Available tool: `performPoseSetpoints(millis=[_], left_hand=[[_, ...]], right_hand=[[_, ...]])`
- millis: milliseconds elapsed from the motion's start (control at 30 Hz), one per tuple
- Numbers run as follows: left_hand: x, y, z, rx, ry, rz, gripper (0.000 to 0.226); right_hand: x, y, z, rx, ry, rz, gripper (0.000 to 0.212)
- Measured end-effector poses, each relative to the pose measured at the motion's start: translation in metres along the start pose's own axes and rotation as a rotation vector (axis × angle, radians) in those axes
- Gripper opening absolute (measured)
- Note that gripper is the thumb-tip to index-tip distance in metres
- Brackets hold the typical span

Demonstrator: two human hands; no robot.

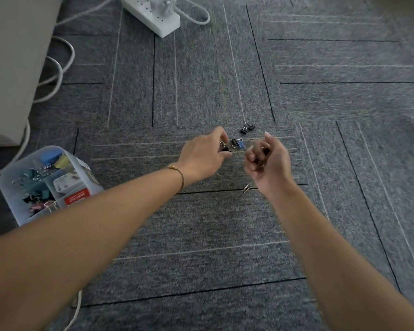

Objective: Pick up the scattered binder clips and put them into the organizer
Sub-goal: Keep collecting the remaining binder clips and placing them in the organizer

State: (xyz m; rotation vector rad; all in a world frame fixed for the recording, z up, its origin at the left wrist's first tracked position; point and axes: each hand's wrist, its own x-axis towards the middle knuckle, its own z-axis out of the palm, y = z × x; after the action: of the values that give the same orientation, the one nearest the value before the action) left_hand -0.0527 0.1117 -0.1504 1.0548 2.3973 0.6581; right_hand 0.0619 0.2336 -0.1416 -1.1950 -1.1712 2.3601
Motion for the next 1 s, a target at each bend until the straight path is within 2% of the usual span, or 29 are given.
performPoseSetpoints(millis=[67, 167, 233, 300, 367, 400, 467, 533, 567, 633, 733, 833, 900, 1000], left_hand=[[0.008, -0.001, 0.002, 0.171, -0.005, 0.094, 0.028], [0.014, -0.004, 0.006, 0.317, 0.005, 0.117, 0.026], [0.015, -0.009, 0.010, 0.327, 0.052, 0.133, 0.025], [0.014, -0.014, 0.013, 0.211, 0.120, 0.143, 0.025], [0.011, -0.014, 0.013, -0.008, 0.148, 0.103, 0.023], [0.010, -0.013, 0.013, -0.197, 0.144, 0.049, 0.022], [0.007, -0.012, 0.008, -0.783, 0.052, -0.150, 0.026], [0.003, -0.013, -0.002, -1.338, -0.113, -0.315, 0.030], [0.001, -0.015, -0.006, -1.502, -0.162, -0.351, 0.029], [0.000, -0.019, -0.010, -1.639, -0.194, -0.397, 0.028], [0.001, -0.020, -0.017, -1.585, -0.170, -0.454, 0.029], [0.009, -0.021, -0.024, -1.431, -0.112, -0.519, 0.038], [0.014, -0.019, -0.026, -1.212, -0.064, -0.532, 0.042], [0.019, -0.015, -0.023, -0.823, 0.055, -0.496, 0.036]], right_hand=[[-0.001, -0.003, -0.001, -0.013, 0.009, 0.039, 0.045], [-0.002, -0.007, -0.002, -0.009, -0.005, 0.080, 0.035], [-0.002, -0.009, -0.002, -0.018, -0.013, 0.095, 0.032], [-0.001, -0.010, -0.002, -0.053, -0.009, 0.108, 0.036], [0.002, -0.009, -0.002, -0.227, 0.004, 0.071, 0.041], [0.005, -0.007, -0.002, -0.364, 0.011, 0.014, 0.043], [0.012, -0.001, 0.002, -0.709, 0.024, -0.170, 0.046], [0.020, 0.005, 0.009, -1.120, 0.061, -0.364, 0.036], [0.023, 0.007, 0.013, -1.293, 0.091, -0.432, 0.029], [0.025, 0.010, 0.018, -1.511, 0.103, -0.530, 0.027], [0.026, 0.013, 0.020, -1.693, 0.026, -0.570, 0.030], [0.030, 0.016, 0.017, -1.761, -0.005, -0.569, 0.028], [0.032, 0.018, 0.016, -1.813, -0.012, -0.640, 0.027], [0.036, 0.020, 0.016, -1.940, -0.018, -0.755, 0.025]])
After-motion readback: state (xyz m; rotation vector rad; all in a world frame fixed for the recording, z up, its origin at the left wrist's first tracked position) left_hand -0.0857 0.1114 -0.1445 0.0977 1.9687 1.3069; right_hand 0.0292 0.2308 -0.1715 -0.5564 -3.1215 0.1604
